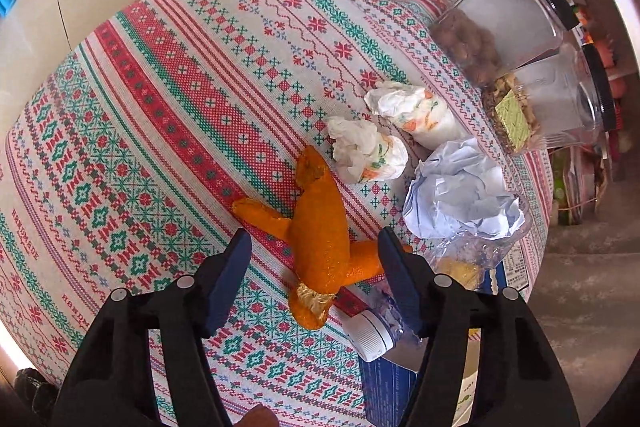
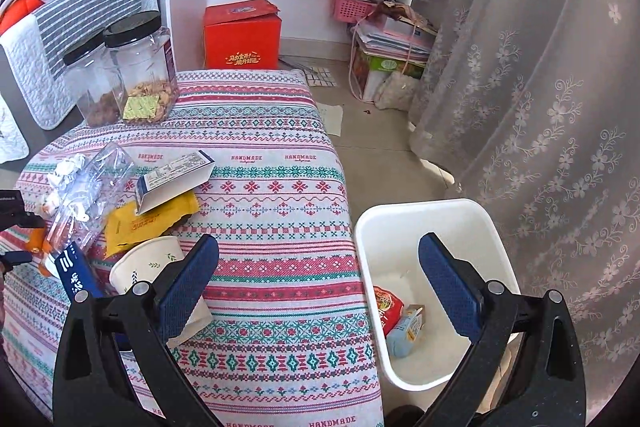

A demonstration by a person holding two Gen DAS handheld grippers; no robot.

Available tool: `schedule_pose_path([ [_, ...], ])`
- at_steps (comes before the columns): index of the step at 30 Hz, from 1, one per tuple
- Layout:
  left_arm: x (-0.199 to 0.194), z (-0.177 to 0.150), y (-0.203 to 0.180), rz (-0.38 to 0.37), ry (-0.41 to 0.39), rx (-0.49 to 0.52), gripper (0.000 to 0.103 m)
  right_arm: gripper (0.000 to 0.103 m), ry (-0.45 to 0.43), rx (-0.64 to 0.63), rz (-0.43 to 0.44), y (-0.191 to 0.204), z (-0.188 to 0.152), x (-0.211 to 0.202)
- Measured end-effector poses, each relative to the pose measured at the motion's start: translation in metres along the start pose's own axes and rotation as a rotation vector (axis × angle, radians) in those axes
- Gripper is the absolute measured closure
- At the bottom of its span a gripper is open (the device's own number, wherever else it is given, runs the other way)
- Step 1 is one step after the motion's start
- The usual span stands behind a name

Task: Collect trash
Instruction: 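Grasp the orange peel with the left gripper and lift it, then grasp the plastic bottle with the right gripper while the left holds the peel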

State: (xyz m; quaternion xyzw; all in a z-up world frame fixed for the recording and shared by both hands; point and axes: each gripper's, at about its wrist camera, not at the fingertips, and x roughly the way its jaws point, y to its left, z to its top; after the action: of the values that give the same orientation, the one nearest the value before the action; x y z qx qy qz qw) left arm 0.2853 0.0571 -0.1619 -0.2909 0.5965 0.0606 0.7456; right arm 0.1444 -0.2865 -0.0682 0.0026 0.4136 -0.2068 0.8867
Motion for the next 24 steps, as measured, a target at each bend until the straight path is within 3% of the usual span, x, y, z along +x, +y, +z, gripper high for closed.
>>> schedule_pose_path([
  [4,0.004,0.0,0.0,0.011,-0.002,0.015,0.05,0.007,0.019,0.002,0.014,0.002,0.0,0.002],
  [7,0.005,-0.001,0.003,0.008,-0.006,0.034,0.068,0.007,0.034,0.008,0.028,0.002,-0.001,0.003],
  [8,0.007,0.001,0.002,0.006,-0.005,0.036,0.08,0.007,0.035,0.009,0.031,0.003,-0.001,0.003],
  [14,-0.013,-0.003,0.009,-0.028,-0.022,0.077,0.085,0.007,0.035,0.007,0.086,0.01,0.0,-0.001],
  [18,-0.055,-0.013,-0.003,-0.051,-0.11,0.169,0.085,0.007,0.097,0.032,0.239,0.02,0.004,0.001],
  [24,-0.138,-0.036,-0.025,-0.096,-0.327,0.348,0.085,0.007,0.339,0.196,0.569,0.055,0.02,0.032],
])
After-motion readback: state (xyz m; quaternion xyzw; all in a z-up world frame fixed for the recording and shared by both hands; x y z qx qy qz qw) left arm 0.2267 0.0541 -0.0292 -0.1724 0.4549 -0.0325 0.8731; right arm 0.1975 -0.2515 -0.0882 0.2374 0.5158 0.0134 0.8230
